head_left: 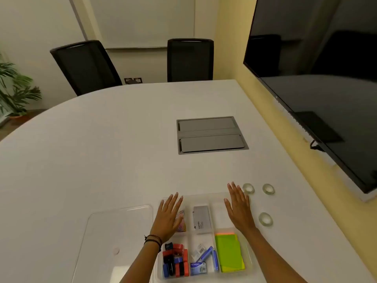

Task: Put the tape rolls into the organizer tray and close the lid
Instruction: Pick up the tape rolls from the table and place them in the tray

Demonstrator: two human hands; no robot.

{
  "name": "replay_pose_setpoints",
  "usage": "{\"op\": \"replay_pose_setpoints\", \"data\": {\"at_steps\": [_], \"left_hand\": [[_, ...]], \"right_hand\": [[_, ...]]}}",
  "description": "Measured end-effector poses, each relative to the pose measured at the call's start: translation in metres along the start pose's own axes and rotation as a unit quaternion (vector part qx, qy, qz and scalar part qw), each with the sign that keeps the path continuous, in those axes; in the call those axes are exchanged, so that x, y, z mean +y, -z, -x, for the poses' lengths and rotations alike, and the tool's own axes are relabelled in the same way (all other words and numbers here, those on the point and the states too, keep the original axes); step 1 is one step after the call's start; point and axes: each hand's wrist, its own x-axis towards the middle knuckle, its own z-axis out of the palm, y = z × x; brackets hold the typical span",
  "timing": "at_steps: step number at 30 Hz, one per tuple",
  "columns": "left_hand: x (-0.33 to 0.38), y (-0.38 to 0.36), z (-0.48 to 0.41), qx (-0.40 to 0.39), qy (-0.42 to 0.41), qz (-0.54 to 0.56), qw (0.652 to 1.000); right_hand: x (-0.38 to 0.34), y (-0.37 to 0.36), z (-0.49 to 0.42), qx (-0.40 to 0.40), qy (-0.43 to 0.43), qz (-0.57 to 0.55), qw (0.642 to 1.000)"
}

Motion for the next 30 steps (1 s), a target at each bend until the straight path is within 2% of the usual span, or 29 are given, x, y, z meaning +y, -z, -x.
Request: {"op": "replay_pose_setpoints", "data": {"at_steps": [1,2,5,8,12,16,20,26,30], "left_hand": [[-0.001,-0.004,-0.002,-0.003,0.002,0.004,1.000],[0.000,-0.006,-0.007,-0.047,0.012,0.003,0.999],[0.000,-0.011,-0.023,-0.107,0.026,-0.038,0.993],[0.004,-0.010,-0.038,-0.166,0.033,-0.056,0.984],[0.000,-0.015,-0.046,-0.185,0.031,-0.060,0.980],[-0.008,-0.020,-0.048,-0.190,0.015,-0.064,0.980],[-0.011,-0.019,-0.052,-0.214,0.003,-0.069,0.974],[-0.008,-0.016,-0.052,-0.223,-0.001,-0.075,0.972],[-0.008,-0.016,-0.051,-0.224,0.002,-0.065,0.973]], "right_hand": [[0.004,0.002,0.002,-0.006,-0.012,-0.006,1.000],[0.008,0.004,0.003,-0.012,-0.024,-0.006,1.000],[0.023,0.006,0.005,-0.025,-0.063,0.000,0.998],[0.035,0.010,0.002,-0.009,-0.082,-0.024,0.996],[0.048,0.010,-0.004,0.006,-0.132,-0.077,0.988],[0.054,0.008,-0.012,-0.029,-0.163,-0.092,0.982],[0.061,0.005,-0.021,-0.088,-0.154,-0.051,0.983],[0.065,-0.007,-0.022,-0.134,-0.140,0.013,0.981],[0.064,-0.014,-0.020,-0.115,-0.136,0.068,0.982]]}}
